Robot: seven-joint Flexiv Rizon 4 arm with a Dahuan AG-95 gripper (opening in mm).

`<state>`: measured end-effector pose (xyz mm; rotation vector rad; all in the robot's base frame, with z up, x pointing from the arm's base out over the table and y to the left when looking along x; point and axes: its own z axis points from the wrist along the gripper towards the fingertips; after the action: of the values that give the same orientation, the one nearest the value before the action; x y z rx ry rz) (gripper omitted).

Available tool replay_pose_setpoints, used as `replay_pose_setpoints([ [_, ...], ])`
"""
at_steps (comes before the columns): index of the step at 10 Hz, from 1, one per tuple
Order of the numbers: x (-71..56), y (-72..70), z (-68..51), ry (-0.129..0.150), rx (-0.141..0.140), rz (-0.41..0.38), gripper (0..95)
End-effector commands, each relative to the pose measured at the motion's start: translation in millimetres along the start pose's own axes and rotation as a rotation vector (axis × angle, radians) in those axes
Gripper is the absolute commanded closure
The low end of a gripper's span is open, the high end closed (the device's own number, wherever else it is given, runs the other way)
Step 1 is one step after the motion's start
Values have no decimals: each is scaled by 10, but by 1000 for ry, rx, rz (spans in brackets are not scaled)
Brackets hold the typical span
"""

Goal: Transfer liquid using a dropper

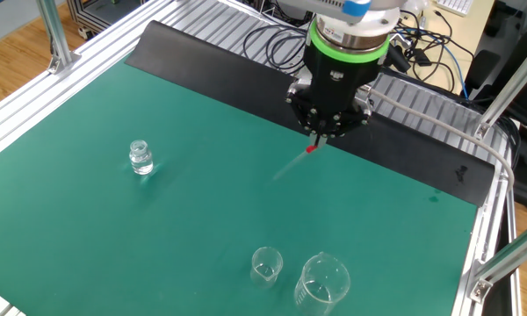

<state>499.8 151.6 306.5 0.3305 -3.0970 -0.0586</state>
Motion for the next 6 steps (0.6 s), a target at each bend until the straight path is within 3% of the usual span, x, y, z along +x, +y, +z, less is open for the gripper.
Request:
replay_pose_setpoints([
  [1,-69,11,14,9,-22,25,950],
  [3,-151,32,65,4,-42,25,950],
  [6,-267,172,74,-2,-48,47,950],
])
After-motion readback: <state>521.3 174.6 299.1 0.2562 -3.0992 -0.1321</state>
